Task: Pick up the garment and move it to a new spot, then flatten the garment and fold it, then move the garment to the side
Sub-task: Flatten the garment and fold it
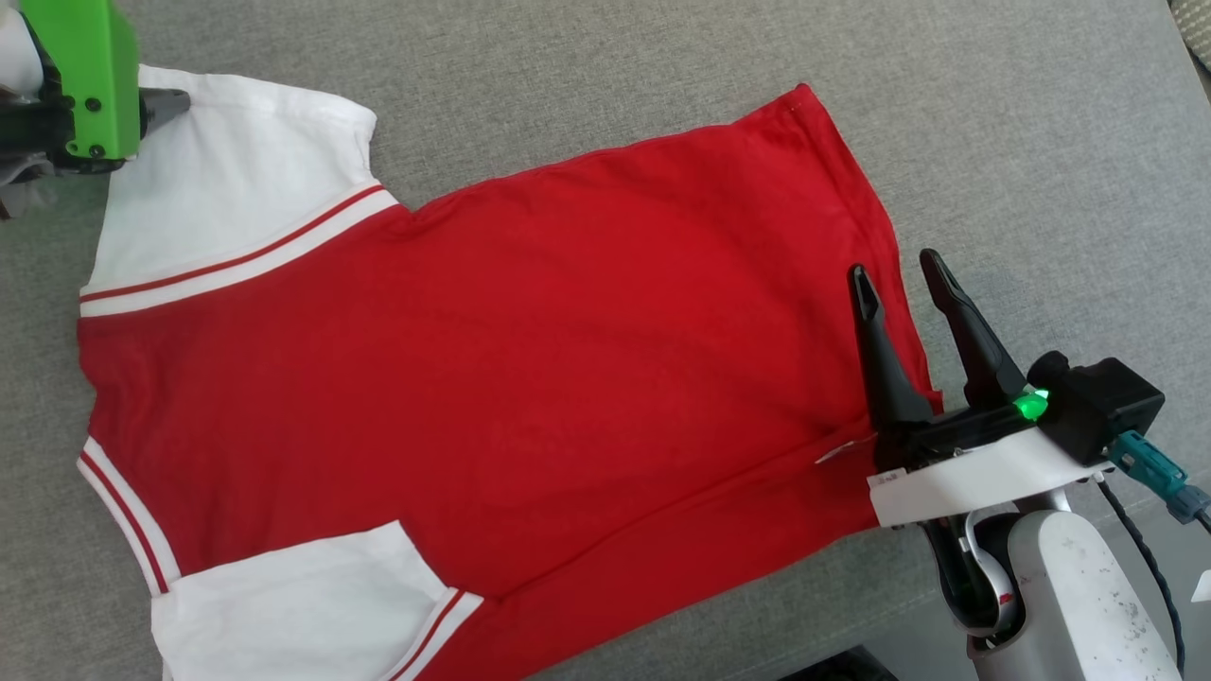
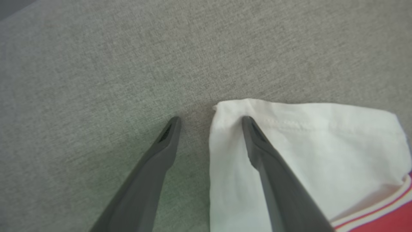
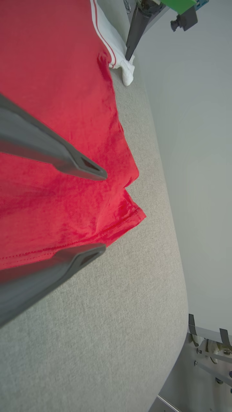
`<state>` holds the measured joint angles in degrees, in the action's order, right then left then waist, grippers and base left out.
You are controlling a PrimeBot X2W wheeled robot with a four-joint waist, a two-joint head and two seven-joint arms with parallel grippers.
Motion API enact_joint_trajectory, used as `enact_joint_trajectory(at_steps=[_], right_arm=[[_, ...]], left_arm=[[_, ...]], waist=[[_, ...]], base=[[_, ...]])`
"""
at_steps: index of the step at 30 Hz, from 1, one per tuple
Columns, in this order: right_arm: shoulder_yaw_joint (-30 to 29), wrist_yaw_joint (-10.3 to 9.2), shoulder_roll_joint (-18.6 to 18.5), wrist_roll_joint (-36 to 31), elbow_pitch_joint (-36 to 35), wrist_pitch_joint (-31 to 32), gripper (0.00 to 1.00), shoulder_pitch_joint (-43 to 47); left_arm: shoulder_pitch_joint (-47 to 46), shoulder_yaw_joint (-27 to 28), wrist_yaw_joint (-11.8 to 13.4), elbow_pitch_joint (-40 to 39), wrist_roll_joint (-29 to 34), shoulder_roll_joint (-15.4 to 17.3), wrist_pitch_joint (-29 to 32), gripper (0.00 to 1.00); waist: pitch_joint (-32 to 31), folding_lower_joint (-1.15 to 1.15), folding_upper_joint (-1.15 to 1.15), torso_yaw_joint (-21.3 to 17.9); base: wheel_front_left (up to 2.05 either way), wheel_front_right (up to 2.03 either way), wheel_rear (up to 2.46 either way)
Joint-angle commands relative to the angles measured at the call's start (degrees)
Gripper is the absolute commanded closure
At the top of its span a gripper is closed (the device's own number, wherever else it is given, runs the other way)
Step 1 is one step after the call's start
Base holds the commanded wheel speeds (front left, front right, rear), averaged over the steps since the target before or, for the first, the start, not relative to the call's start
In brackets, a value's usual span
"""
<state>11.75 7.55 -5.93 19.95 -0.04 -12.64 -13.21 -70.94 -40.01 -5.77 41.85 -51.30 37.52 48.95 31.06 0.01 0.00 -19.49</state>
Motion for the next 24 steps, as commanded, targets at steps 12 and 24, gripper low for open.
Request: enact_joint_trajectory(at_steps=[12, 24], right_arm=[[-1.53, -0.06, -1.64, 0.42, 1.03, 0.33, 0.00, -1.49], [-2.64, -0.06, -12.38, 2.65, -0.50, 22.14, 0.00, -3.81]], left_arm=[[3.88, 1.30, 2.22, 0.88, -3.44, -2.61, 0.56, 1.00], [8.67, 2.14, 2.02, -7.66, -5.22, -4.34, -4.72, 1.00]], waist=[[-1.97, -0.01, 0.00, 1.43], [-9.41, -0.01, 0.00, 8.13]], base=[[0.00, 0.00, 0.00], [0.00, 0.00, 0.00]])
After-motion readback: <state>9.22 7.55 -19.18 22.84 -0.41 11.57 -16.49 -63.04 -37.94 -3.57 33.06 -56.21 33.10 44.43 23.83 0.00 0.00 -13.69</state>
